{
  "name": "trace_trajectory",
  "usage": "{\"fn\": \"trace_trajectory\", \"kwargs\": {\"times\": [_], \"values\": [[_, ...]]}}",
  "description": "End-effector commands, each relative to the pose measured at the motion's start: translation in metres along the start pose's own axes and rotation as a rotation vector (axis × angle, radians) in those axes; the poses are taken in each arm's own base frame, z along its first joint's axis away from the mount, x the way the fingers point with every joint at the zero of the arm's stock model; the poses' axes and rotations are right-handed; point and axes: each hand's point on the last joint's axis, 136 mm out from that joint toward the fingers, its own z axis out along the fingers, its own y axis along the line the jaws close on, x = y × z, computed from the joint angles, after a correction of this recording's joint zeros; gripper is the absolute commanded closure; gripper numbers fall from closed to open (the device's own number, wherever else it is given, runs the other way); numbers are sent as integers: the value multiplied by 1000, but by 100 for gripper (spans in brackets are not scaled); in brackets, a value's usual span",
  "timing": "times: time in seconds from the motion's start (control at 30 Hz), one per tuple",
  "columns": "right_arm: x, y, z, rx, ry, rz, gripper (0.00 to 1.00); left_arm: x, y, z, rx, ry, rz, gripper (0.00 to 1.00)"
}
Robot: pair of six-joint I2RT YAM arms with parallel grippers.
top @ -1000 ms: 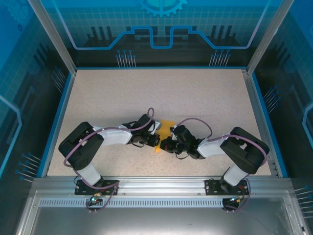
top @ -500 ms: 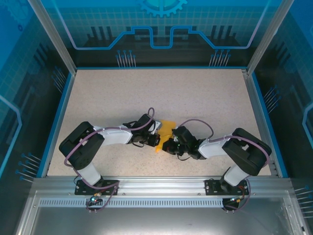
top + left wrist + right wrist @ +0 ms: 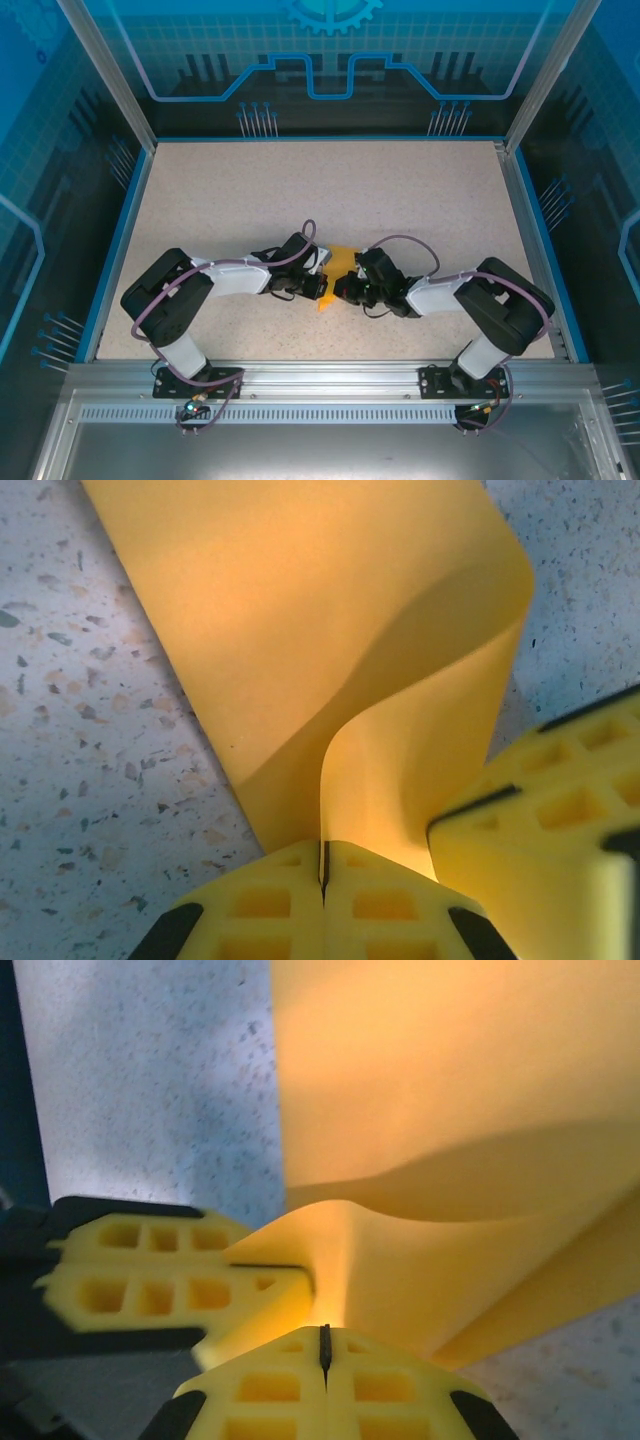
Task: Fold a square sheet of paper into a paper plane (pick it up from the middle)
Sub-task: Third fold the triangle at the center of the table.
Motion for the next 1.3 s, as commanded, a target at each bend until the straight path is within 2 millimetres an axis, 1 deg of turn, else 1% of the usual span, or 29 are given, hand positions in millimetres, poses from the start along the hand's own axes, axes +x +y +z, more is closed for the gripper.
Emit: {"fn": "trace_trajectory", "kwargs": {"times": [0.0, 0.13, 0.2, 0.3, 0.47, 0.57, 0.73, 0.8, 0.93, 1.0, 1.07, 1.27], "values": [[2, -15, 7, 40, 9, 8, 100, 13, 4, 6, -1, 64, -11, 95], [7, -34, 11, 92, 23, 40, 100, 14, 6, 6, -9, 65, -8, 94], [6, -35, 11, 87, 22, 47, 100, 15, 6, 6, -10, 68, -7, 94], [1, -24, 6, 62, 11, 35, 100, 15, 7, 6, -10, 71, -7, 95], [-10, 1, -6, 15, -13, -12, 100, 15, 6, 6, -10, 72, -7, 95], [-17, 3, -9, 3, -19, -7, 100, 14, 6, 7, -9, 70, -9, 95], [-26, -9, -5, 7, -19, 19, 100, 14, 6, 6, -9, 72, -8, 95], [-25, -18, -3, 31, -11, 30, 100, 15, 6, 6, -10, 72, -7, 95], [-21, -43, 0, 87, 9, 92, 100, 15, 7, 6, -11, 74, -7, 95], [-22, -45, -1, 81, 9, 96, 100, 16, 7, 6, -12, 76, -6, 95], [-24, -39, -3, 66, 11, 82, 100, 17, 7, 6, -13, 78, -6, 95], [-37, -9, -16, 7, -9, 19, 100, 16, 7, 6, -13, 76, -5, 95]]}}
